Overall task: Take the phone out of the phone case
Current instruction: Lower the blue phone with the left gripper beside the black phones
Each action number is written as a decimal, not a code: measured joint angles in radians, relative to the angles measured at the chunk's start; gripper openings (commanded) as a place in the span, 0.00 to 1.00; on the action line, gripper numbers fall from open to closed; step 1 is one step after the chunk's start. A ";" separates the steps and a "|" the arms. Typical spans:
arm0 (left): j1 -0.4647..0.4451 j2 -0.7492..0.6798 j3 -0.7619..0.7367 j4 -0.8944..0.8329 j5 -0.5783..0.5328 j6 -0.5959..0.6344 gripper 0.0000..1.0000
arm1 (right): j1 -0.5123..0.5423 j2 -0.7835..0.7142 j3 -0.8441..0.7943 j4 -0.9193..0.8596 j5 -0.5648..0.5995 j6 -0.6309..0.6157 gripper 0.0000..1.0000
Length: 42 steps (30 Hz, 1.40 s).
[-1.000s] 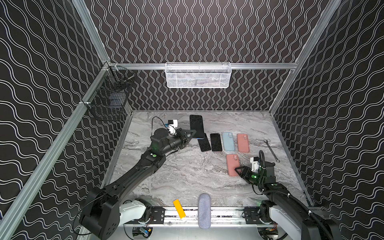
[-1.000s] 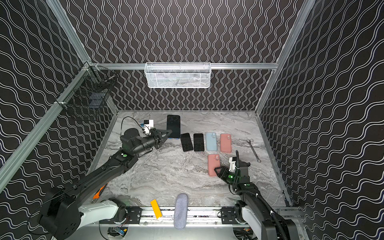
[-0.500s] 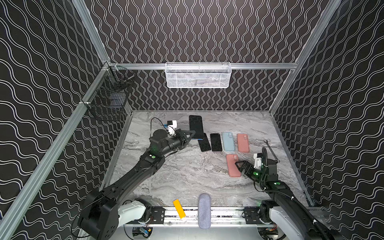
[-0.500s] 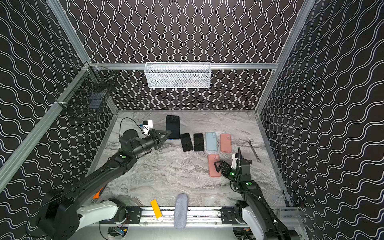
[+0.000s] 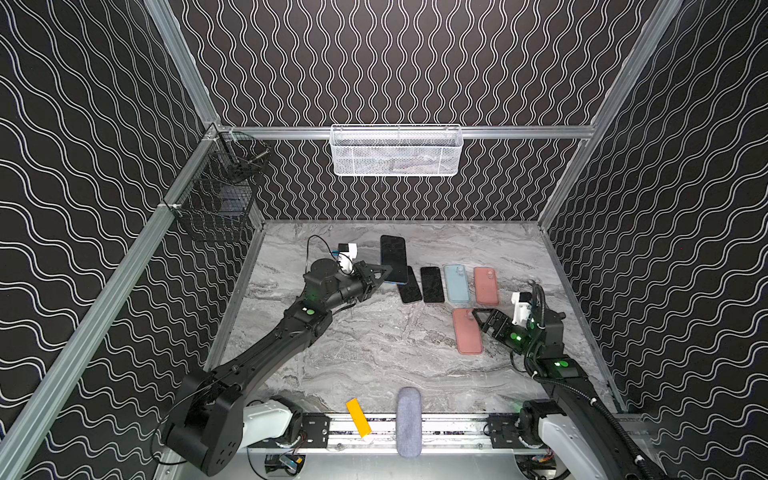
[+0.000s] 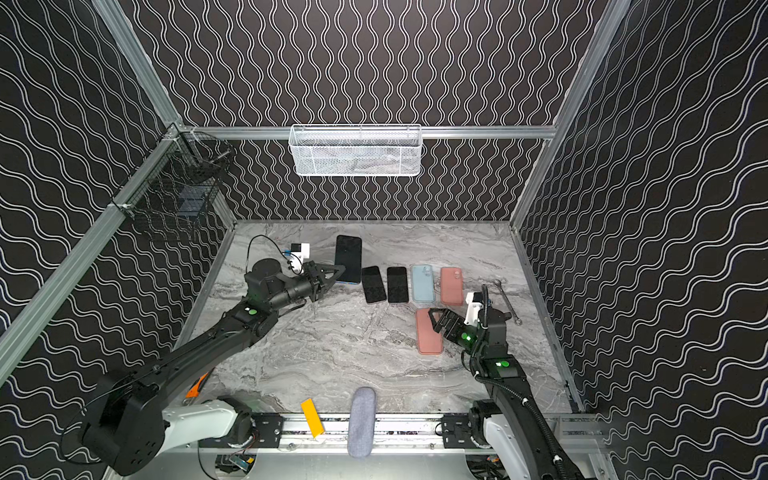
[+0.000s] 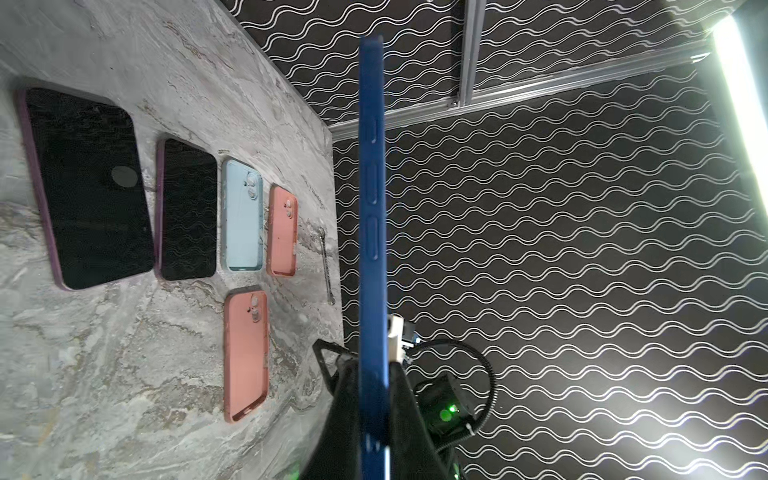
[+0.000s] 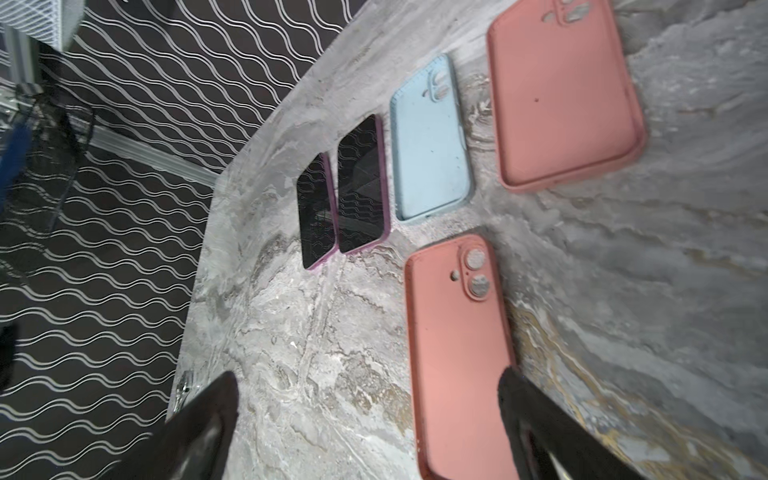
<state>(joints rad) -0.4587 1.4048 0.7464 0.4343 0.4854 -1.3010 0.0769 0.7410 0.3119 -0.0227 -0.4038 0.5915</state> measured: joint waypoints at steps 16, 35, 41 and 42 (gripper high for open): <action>0.047 0.178 -0.037 -0.005 -0.037 0.138 0.00 | 0.006 0.044 -0.023 0.247 -0.166 0.000 0.98; 0.058 0.347 -0.066 -0.002 -0.123 0.244 0.00 | 0.006 0.066 -0.055 0.298 -0.181 0.019 0.98; 0.058 0.390 -0.061 0.006 -0.124 0.261 0.00 | 0.006 0.032 -0.072 0.296 -0.180 0.023 0.98; 0.058 0.396 -0.061 0.008 -0.123 0.261 0.00 | 0.006 0.028 -0.074 0.296 -0.180 0.025 0.98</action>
<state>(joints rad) -0.4011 1.8011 0.6857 0.4423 0.3622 -1.0401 0.0826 0.7692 0.2375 0.2729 -0.5835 0.6163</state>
